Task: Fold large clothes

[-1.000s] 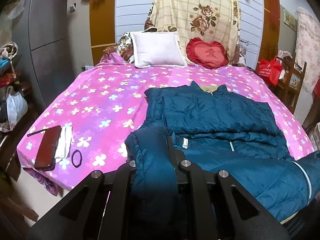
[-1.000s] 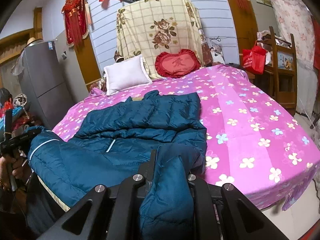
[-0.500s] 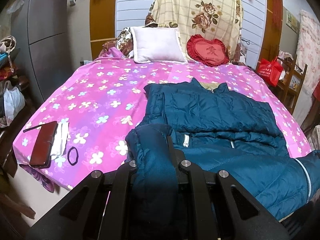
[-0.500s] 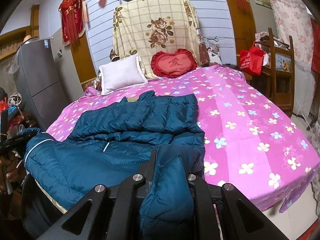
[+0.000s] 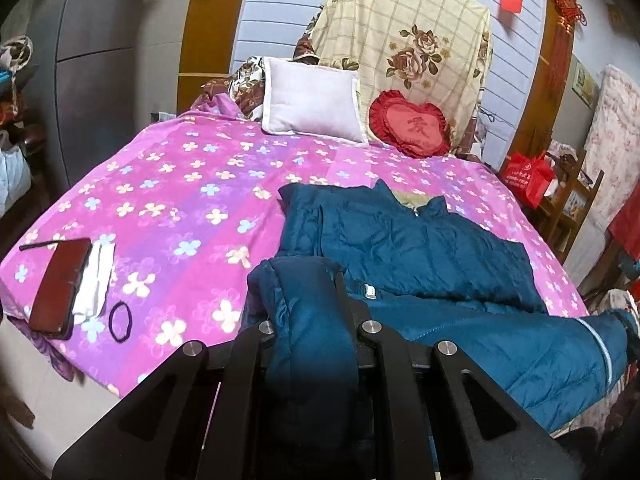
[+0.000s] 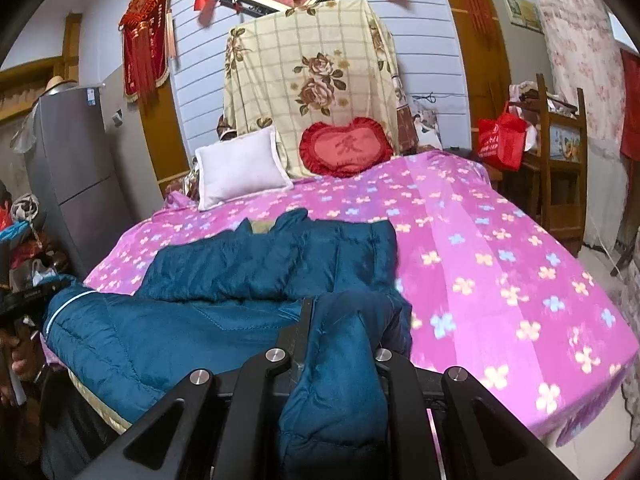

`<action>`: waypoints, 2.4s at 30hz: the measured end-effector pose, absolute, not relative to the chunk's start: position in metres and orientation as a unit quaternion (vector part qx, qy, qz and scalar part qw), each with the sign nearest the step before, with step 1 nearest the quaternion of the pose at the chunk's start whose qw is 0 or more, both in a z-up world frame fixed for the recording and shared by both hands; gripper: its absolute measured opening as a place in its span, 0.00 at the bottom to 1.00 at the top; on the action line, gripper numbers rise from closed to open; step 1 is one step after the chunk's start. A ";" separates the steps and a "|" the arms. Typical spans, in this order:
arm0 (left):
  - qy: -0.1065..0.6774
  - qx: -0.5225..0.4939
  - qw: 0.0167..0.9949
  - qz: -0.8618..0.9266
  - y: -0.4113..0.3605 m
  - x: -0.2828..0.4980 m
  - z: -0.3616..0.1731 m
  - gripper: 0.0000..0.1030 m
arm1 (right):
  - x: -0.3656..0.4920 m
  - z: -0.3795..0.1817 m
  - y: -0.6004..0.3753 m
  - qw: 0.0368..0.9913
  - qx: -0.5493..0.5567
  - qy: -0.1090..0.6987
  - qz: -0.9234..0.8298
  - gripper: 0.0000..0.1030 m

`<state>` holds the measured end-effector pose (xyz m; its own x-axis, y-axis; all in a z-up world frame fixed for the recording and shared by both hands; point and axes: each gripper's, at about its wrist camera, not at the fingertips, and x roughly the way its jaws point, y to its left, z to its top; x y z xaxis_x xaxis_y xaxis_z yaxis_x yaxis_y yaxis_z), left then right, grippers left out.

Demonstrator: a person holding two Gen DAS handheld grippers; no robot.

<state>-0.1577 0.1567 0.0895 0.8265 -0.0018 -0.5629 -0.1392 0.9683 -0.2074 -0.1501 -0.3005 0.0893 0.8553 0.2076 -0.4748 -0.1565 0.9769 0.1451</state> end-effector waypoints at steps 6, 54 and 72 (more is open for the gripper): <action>0.259 -0.129 0.956 0.042 0.163 -0.144 0.120 0.09 | -0.119 0.114 -0.295 0.972 0.058 0.214 0.080 0.10; 0.377 -0.100 0.916 0.095 0.148 0.167 -0.012 0.14 | 0.193 -0.017 -0.295 0.927 0.138 0.348 0.021 0.14; 0.365 -0.250 0.897 0.001 0.180 0.156 0.009 0.66 | 0.173 0.004 -0.313 0.896 0.269 0.351 0.030 0.49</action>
<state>0.1560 0.1802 0.0087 0.7333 -0.1816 -0.6553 -0.1839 0.8748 -0.4482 0.1725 -0.3131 0.0039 0.7517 0.2433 -0.6130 0.1346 0.8533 0.5038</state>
